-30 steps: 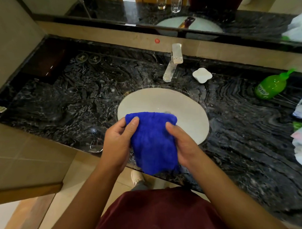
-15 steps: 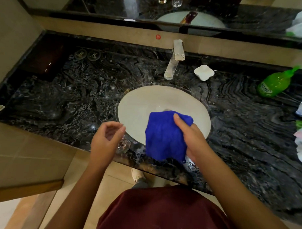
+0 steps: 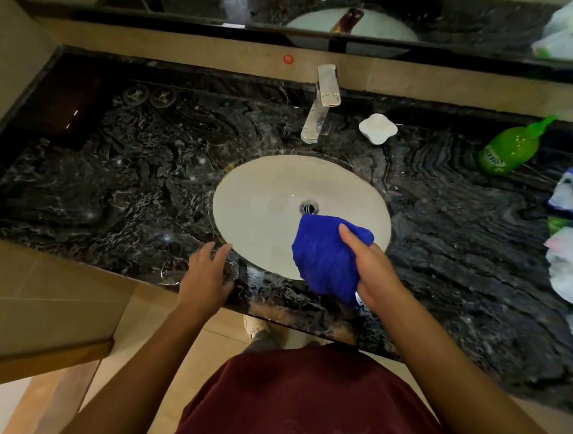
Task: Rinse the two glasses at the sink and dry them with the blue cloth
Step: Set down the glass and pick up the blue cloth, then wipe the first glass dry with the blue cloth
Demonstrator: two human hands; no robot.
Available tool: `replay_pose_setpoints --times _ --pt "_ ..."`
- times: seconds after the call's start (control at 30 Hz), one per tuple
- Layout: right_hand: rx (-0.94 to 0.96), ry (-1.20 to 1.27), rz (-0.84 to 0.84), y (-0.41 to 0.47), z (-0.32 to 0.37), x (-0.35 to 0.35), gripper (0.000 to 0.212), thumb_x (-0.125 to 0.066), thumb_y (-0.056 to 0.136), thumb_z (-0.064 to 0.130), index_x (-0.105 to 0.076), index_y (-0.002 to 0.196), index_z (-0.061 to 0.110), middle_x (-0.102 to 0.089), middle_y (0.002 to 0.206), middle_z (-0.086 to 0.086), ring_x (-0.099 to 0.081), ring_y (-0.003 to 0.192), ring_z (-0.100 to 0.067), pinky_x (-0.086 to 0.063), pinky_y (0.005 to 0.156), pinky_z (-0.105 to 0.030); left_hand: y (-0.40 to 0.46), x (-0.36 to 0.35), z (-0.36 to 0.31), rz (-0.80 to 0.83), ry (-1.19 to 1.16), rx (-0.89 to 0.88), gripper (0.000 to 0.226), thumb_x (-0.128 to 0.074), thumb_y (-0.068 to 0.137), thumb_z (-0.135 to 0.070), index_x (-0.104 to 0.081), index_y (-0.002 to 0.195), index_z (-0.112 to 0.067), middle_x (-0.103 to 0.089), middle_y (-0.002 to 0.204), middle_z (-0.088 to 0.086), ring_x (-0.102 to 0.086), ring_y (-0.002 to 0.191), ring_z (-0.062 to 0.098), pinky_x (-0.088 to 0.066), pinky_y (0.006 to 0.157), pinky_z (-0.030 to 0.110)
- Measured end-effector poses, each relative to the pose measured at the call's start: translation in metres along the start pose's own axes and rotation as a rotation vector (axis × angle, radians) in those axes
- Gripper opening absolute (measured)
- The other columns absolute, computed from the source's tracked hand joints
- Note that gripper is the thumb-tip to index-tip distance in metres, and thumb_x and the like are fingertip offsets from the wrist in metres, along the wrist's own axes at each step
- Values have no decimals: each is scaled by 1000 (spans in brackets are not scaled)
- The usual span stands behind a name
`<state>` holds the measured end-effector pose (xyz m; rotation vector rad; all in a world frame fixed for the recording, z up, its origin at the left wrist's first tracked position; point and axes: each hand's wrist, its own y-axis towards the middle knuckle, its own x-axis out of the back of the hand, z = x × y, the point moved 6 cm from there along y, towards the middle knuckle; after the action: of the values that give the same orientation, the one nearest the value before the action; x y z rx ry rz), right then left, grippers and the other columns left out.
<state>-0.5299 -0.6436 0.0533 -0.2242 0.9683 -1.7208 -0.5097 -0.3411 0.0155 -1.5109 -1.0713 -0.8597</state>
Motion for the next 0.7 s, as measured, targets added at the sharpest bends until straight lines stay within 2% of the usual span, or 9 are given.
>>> replay_pose_setpoints --times 0.07,0.17,0.23,0.3,0.4,0.5,0.57,0.63,0.7 --pt "4 -14 1 -2 0 1 19 -69 99 34 -73 113 21 -82 102 1 -79 94 -14 -62 68 -26 0 5 -4 -24 -51 -34 71 -82 85 -26 -49 148 -19 -45 142 16 -46 131 39 -53 98 51" --pt "47 3 -4 -6 8 2 18 -70 98 34 -74 110 21 -82 104 0 -79 95 -14 -62 68 -25 -6 20 -12 4 -345 -31 71 -87 82 -30 -53 144 -20 -53 133 13 -56 120 30 -52 102 46" --pt "90 32 21 -11 19 -1 19 -71 96 37 -79 105 23 -81 109 -2 -78 100 -15 -62 71 -26 -16 36 -24 71 -694 5 67 -87 81 -38 -56 140 -31 -61 127 8 -64 113 23 -56 97 41" --pt "134 77 84 -16 32 -10 24 -69 92 40 -82 104 24 -79 117 -4 -76 110 -18 -63 81 -30 -29 53 -47 153 -1115 63 55 -81 84 -48 -61 134 -37 -70 123 6 -72 108 20 -61 84 33" --pt "175 189 203 -26 48 -30 45 -69 89 44 -75 123 15 -74 130 -10 -69 123 -26 -57 99 -41 -41 67 -95 267 -1668 149 42 -61 95 -43 -66 128 -17 -76 115 11 -75 96 25 -62 69 35" --pt "233 259 341 -40 58 -55 59 -62 88 58 -77 121 12 -71 133 -14 -67 126 -29 -56 102 -43 -42 77 -140 348 -1825 216 55 -41 103 -51 -68 121 -5 -73 106 19 -69 79 28 -53 51 33" --pt "259 291 376 -47 61 -65 80 -53 86 70 -71 129 5 -67 137 -20 -62 132 -34 -51 111 -47 -37 85 -158 328 -1865 246 58 -36 106 -51 -77 103 -10 -70 96 18 -63 67 27 -46 44 29" --pt "271 318 371 -51 65 -68 87 -38 92 73 -64 136 2 -65 140 -21 -59 135 -33 -47 115 -47 -30 91 -167 285 -1916 269 57 -38 105 -50 -79 86 -16 -69 88 14 -60 61 26 -43 44 28" --pt "332 314 398 -55 68 -68 76 -27 102 63 -67 135 8 -66 141 -17 -60 135 -30 -47 115 -44 -25 94 -173 289 -1966 285 53 -42 103 -50 -80 87 -16 -72 89 12 -62 67 26 -45 54 33"
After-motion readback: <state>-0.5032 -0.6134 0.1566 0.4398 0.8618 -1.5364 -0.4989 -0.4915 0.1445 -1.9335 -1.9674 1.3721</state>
